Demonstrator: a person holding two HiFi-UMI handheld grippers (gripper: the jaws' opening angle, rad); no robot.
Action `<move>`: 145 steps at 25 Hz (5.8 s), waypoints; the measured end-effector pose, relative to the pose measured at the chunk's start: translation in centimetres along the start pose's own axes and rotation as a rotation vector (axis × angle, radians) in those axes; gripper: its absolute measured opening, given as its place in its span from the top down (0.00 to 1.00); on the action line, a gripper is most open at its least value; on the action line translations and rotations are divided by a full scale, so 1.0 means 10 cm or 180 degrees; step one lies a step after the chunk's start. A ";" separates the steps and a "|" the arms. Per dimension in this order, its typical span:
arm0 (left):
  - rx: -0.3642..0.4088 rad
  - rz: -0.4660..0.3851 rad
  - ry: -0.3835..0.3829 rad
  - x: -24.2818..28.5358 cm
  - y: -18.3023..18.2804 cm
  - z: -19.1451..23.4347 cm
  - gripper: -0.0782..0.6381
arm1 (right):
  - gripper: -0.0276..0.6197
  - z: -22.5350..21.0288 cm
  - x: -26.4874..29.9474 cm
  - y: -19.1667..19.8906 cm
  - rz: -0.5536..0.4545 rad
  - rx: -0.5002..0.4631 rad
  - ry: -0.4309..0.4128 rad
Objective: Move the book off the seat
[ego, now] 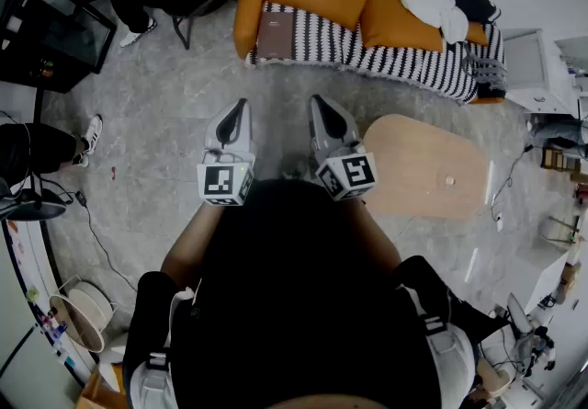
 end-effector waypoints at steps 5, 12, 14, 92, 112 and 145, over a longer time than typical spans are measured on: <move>0.0004 0.0010 -0.0035 -0.03 -0.02 0.02 0.88 | 0.95 0.04 0.01 -0.02 0.0029 0.0040 0.0013; -0.0025 -0.0012 -0.0073 -0.13 -0.01 0.18 0.88 | 0.95 0.17 0.06 0.00 0.0042 0.0078 0.0069; -0.0033 -0.0006 -0.0050 -0.17 -0.01 0.22 0.88 | 0.95 0.21 0.06 0.01 0.0026 0.0127 0.0131; -0.0418 0.0662 -0.0540 2.11 1.84 1.82 0.88 | 0.95 -1.27 2.85 1.28 0.0539 0.0076 -0.0233; -0.0765 0.0898 -0.0468 2.37 2.97 2.41 0.88 | 0.95 -1.29 3.52 2.38 0.0755 0.0043 -0.0272; -0.1070 0.1172 0.0042 2.75 5.15 2.77 0.72 | 0.95 -1.72 4.00 3.87 0.0645 -0.0055 -0.0310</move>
Point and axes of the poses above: the fingertips, and each gripper's own axes: x forward along the fingers, z to its left, y out of its underside, the point moved 6 cm from there along -x, backward along the fingers, and after that the axes turned 13 degrees about y, right-handed, at the moved point
